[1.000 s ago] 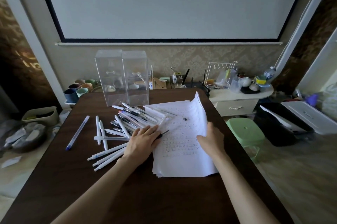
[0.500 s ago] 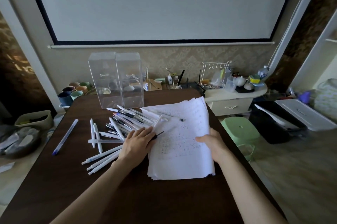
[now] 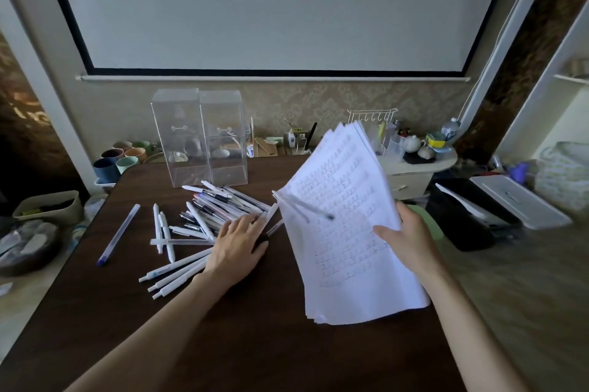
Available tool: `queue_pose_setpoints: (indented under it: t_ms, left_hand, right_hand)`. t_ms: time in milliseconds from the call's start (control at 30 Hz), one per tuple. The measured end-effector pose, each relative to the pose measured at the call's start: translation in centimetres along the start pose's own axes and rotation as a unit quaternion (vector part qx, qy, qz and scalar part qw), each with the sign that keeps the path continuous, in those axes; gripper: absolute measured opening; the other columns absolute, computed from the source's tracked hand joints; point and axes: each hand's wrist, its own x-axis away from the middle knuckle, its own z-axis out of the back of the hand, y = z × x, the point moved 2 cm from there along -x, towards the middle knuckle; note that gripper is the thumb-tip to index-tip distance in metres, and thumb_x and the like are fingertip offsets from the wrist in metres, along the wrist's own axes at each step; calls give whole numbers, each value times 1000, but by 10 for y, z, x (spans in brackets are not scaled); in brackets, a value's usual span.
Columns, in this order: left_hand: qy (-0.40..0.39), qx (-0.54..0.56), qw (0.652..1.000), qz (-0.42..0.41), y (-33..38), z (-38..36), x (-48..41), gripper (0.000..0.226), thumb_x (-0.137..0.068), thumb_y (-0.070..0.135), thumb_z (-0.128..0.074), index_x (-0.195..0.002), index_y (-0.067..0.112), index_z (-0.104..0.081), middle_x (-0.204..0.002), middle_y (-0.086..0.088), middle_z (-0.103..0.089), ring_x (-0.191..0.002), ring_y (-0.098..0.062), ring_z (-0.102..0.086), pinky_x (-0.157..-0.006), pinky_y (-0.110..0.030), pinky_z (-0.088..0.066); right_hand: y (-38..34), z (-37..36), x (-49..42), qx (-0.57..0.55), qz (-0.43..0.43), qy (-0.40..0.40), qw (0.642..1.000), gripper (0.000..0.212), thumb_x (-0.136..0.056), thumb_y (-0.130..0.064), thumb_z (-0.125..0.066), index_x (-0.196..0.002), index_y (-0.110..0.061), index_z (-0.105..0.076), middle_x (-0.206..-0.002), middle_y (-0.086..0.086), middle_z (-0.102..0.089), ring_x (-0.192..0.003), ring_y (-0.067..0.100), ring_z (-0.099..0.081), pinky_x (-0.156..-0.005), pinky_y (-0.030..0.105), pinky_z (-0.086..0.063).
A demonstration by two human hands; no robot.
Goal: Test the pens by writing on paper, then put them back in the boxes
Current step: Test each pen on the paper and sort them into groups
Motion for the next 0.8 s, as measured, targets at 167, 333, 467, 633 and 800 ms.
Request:
queue_pose_setpoints:
  t_ms: [167, 333, 467, 633, 800]
  left_hand:
    - [26, 34, 998, -44, 28, 14, -16, 55, -98, 40, -38, -148, 23, -21, -154, 0, -21, -142, -17, -15, -114, -34, -6]
    - [-14, 75, 995, -66, 58, 9, -20, 57, -96, 49, -37, -146, 23, -27, -154, 3, -23, -143, -16, -12, -116, -39, -9]
    - [-31, 505, 859, 70, 68, 31, -14, 53, -84, 37, -67, -126, 17, -41, -128, 6, -53, -110, -4, -55, -87, -19, -49]
    - [-28, 697, 713, 71, 68, 56, -15, 45, -78, 16, -75, -116, 1, -58, -109, -14, -68, -100, -31, -65, -81, -39, -55]
    - [-32, 691, 721, 52, 56, 80, -7, 30, -82, 4, -65, -111, -4, -61, -105, -17, -68, -96, -33, -66, -78, -41, -56]
  right_hand:
    - [-15, -3, 0, 5, 33, 14, 999, 20, -86, -4, -62, -105, -11, -58, -94, 0, -65, -87, 21, -63, -73, 33, -51]
    - [-6, 15, 7, -100, 31, 105, 989, 24, -84, -5, -65, -103, -19, -59, -96, -1, -67, -88, 20, -66, -74, 37, -54]
    - [-2, 30, 17, -224, 26, 90, 970, 32, -81, -1, -69, -100, -25, -62, -97, -4, -71, -85, 16, -69, -71, 31, -54]
    - [-8, 1, 27, -257, 48, 43, 964, 33, -83, -3, -68, -107, -24, -57, -104, -1, -70, -90, 11, -69, -80, 31, -57]
    - [-15, -14, 25, -236, 55, 16, 970, 60, -82, -55, -60, -130, -22, -47, -128, -1, -60, -120, 15, -55, -105, 46, -40]
